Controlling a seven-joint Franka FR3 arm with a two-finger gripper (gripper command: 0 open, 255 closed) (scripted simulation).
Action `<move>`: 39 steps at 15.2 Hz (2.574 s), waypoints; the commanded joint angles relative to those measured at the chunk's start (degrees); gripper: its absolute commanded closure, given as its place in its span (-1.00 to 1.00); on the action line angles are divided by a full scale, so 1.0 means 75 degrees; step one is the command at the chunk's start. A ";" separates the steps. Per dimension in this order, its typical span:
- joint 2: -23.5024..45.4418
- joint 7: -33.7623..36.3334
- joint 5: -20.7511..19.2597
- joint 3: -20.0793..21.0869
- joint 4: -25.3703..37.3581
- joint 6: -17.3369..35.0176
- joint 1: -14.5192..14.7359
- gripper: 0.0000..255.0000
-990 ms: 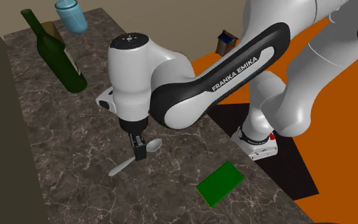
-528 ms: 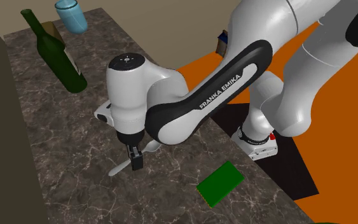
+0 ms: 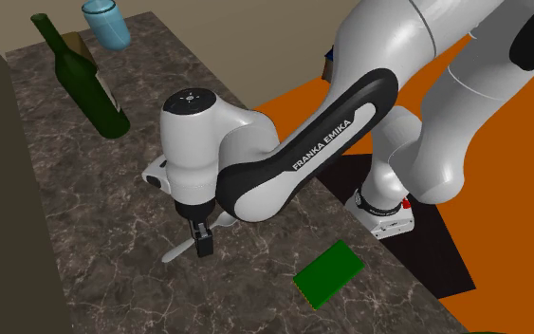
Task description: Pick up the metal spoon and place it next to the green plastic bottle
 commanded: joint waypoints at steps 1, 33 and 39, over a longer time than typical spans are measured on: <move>0.0000 0.0000 0.0000 0.0000 0.0000 0.0000 0.0000 -1.00; -0.0880 0.0501 -0.0388 -0.0016 0.1464 -0.2317 -0.0116 1.00; -0.0971 0.0605 -0.0450 -0.0026 0.1994 -0.2931 -0.0133 1.00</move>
